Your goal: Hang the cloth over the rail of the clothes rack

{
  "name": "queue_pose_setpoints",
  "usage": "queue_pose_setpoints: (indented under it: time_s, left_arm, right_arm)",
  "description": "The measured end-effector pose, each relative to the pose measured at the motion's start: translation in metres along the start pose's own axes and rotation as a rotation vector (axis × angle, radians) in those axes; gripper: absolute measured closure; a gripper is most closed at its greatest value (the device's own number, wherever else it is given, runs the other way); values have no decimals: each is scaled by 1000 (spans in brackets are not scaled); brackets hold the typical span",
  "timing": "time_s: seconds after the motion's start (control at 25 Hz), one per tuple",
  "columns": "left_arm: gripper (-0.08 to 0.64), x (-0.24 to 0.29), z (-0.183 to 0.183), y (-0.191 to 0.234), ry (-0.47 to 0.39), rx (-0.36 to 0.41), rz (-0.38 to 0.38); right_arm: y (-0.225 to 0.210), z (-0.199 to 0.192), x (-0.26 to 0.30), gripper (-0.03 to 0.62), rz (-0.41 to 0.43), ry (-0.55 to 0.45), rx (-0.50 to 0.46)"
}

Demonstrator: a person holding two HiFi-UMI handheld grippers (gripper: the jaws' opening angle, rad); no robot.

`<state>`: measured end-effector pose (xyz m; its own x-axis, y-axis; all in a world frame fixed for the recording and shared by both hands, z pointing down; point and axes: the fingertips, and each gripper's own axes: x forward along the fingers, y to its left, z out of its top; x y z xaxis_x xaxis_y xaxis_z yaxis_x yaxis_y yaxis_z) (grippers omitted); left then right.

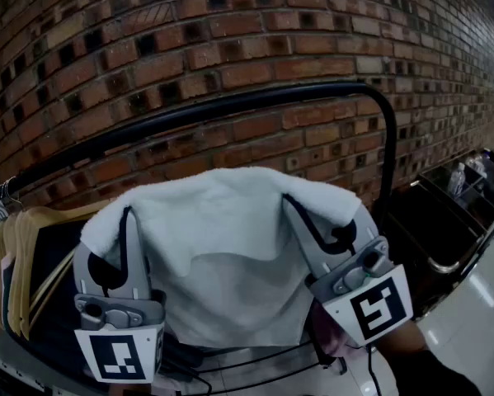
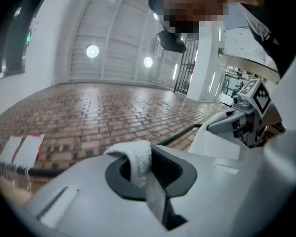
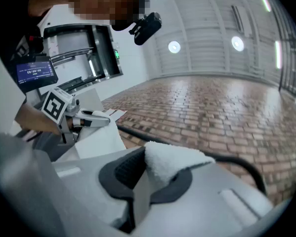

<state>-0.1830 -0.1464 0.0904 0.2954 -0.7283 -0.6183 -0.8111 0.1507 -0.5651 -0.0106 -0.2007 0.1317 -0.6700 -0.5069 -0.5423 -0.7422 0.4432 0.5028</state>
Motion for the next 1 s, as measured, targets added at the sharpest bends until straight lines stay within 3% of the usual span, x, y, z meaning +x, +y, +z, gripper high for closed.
queue_pose_setpoints:
  time_s: [0.16,0.24,0.28,0.36,0.44,0.48,0.6,0.76,0.84,1.0]
  left_arm:
    - [545,52,82,50,-172,171,9]
    - [544,79,110,74,-200,276,27]
    - [545,93,113,87,-170,351,30]
    - [545,130,103,112,-55,474,48]
    - [545,179,92,127,8,475,50]
    - [545,203,79,128,55,477,16]
    - [543,244,-9,114,361,528,-215]
    - [544,227,-133,62,749,476,-630]
    - [543,212,-168,43,872,416,-776]
    - [533,175,-199,19,1061,233,-998]
  right_arm:
    - [-33,87,41,572,25,-166,-275]
    - [-48,116,68,572,45,-201,-417]
    - [-60,123,84,572,45,-185,-468]
    - [-91,124,121,572,7,-88,-464]
    - [-115,126,168,572,6,-38,-446]
    - [-119,124,192,572,44,-17,-461]
    - [-112,69,247,572,251,212,-467]
    - [-67,-37,256,572,596,591,-470]
    - [-49,-67,250,572,721,718,-461]
    - [-37,-85,241,555,833,826,-420]
